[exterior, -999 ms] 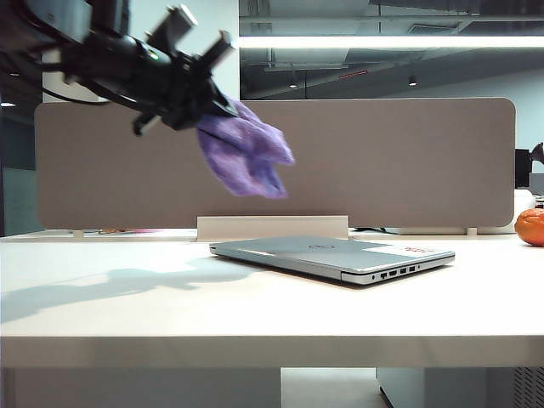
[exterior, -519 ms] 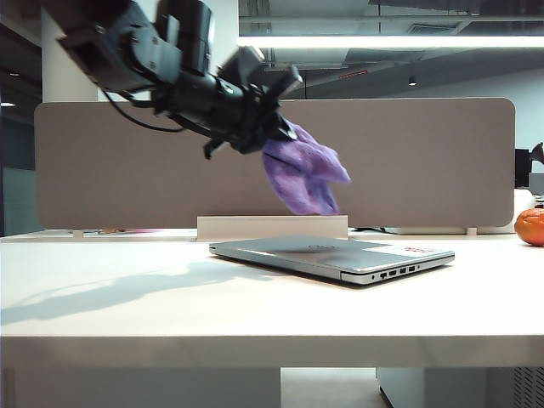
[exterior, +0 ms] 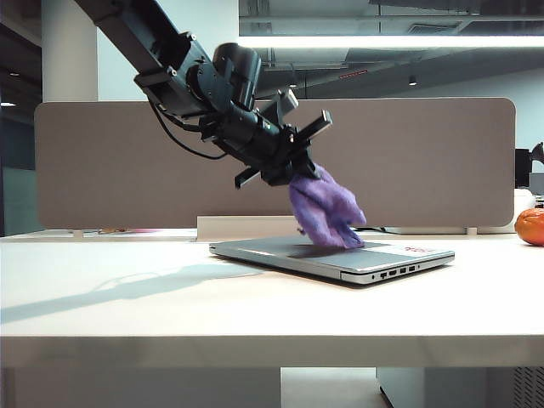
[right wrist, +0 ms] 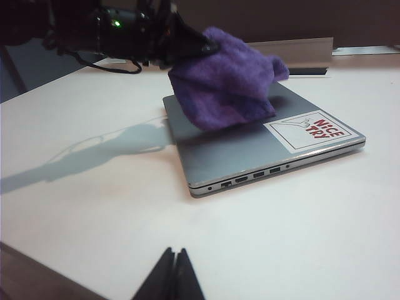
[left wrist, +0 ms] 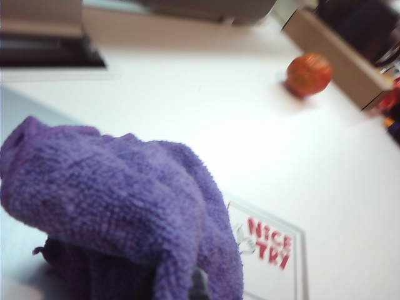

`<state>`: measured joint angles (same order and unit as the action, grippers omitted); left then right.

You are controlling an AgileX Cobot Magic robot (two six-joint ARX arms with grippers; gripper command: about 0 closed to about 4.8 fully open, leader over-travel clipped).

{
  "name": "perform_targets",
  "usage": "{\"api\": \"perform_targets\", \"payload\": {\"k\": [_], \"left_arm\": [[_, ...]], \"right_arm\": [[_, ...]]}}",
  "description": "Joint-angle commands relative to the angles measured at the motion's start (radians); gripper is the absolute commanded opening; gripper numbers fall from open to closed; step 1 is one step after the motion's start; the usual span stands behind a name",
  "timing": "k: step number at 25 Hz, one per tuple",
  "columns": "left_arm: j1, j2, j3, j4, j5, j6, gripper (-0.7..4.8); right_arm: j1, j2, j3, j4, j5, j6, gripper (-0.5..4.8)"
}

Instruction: Pick up the purple rag and put it over the laptop.

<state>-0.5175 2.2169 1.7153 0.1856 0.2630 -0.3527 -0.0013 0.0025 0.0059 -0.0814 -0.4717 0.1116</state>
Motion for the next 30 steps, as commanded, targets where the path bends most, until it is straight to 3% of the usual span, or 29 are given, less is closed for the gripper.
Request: {"api": "perform_targets", "payload": {"k": [1, 4, 7, 10, 14, 21, 26, 30], "left_arm": [[0.000, -0.002, 0.013, -0.028, -0.010, 0.004, -0.03], [0.001, -0.002, 0.013, -0.045, -0.014, 0.005, 0.57], [0.001, -0.002, 0.013, -0.063, -0.017, 0.005, 1.98], [0.001, -0.002, 0.013, -0.074, -0.035, 0.007, 2.90], [0.001, -0.002, 0.014, -0.131, -0.110, 0.074, 4.79], [0.002, -0.002, 0.014, -0.238, -0.167, 0.100, 4.79], [0.002, -0.004, 0.017, -0.251, -0.188, 0.190, 4.79], [0.002, -0.015, 0.017, -0.291, -0.287, 0.212, 4.79]], "right_arm": [[0.000, -0.002, -0.004, 0.006, -0.001, 0.000, 0.22], [0.000, -0.002, -0.004, 0.006, -0.002, 0.000, 0.22], [0.000, -0.002, -0.004, 0.006, -0.002, 0.000, 0.22], [0.000, -0.002, -0.004, 0.003, -0.001, 0.000, 0.22], [0.000, -0.002, -0.004, 0.004, -0.001, 0.000, 0.22], [0.000, -0.002, -0.004, 0.003, -0.001, 0.000, 0.22], [0.000, -0.002, -0.004, 0.003, -0.001, 0.000, 0.22], [0.000, -0.002, -0.004, 0.003, -0.001, 0.000, 0.22]]}}
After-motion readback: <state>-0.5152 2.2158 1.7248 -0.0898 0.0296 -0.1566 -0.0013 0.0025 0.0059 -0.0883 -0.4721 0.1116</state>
